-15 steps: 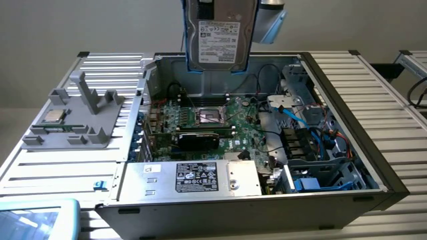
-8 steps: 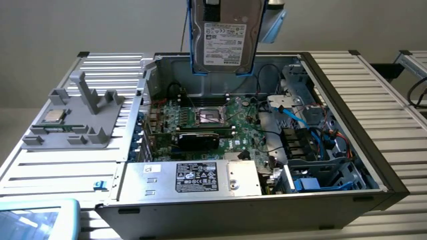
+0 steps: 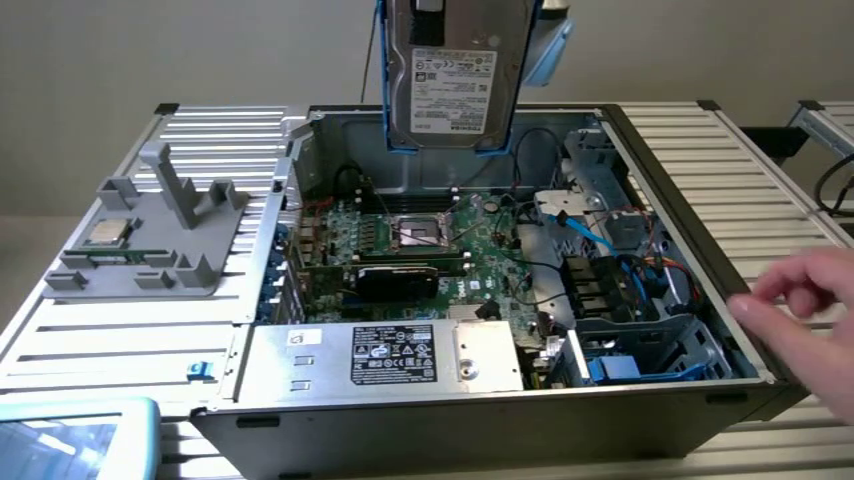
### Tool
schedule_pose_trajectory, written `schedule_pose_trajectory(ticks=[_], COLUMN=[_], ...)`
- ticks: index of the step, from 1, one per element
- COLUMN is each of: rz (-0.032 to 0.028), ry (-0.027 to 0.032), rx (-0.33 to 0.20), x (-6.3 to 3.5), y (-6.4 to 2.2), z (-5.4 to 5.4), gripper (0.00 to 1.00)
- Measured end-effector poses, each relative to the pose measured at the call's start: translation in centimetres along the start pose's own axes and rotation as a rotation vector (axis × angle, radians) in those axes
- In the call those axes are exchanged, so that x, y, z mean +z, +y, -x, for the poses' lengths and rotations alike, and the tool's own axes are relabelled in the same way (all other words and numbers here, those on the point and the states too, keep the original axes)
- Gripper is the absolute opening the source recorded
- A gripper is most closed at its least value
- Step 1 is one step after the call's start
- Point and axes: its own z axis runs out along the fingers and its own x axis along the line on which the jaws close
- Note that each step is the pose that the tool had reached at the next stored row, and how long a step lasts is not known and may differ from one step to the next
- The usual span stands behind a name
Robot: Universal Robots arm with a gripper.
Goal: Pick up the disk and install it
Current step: 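Pick up the disk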
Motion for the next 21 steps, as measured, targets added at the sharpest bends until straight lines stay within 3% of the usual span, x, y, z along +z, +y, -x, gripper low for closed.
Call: schedule_pose_trajectory(ticks=[11, 17, 21], rz=[0.0002, 0.0286, 0.0371], ry=[0.0007, 0.0028, 0.0034], rx=[0.0, 0.001, 0.002], x=[0.0, -0.11, -0.19], y=[-0.06, -1.03, -2.04], z=[-0.1, -1.8, -2.8], gripper=[0.37, 0.37, 0.37])
